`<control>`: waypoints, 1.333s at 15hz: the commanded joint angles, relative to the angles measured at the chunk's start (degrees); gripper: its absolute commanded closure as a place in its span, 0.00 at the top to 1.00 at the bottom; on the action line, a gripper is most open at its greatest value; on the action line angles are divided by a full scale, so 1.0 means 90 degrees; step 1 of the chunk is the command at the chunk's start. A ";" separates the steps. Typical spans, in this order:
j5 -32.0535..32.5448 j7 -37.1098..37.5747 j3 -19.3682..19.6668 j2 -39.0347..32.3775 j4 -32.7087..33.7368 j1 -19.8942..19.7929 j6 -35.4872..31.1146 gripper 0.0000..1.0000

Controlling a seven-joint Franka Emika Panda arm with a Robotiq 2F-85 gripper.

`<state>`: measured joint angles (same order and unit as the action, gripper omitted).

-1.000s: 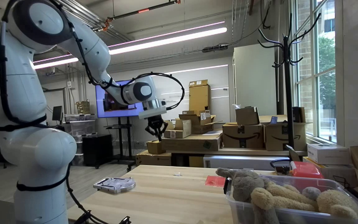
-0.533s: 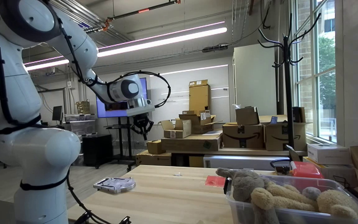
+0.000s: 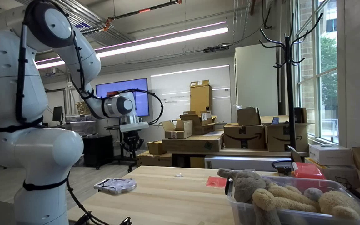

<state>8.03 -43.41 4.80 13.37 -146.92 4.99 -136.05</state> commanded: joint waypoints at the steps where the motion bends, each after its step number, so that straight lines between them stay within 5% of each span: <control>1: -0.0286 -0.0479 -0.0025 -0.0719 0.0043 0.0045 -0.0561 0.00; 9: -0.0983 -0.0808 -0.0563 -0.2647 0.0359 -0.0129 -0.1721 0.00; 20: -0.0377 -0.0392 -0.0956 -0.4288 0.1370 -0.0503 -0.1954 0.00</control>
<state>2.35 -48.48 -2.50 -22.69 -137.70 2.65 -153.74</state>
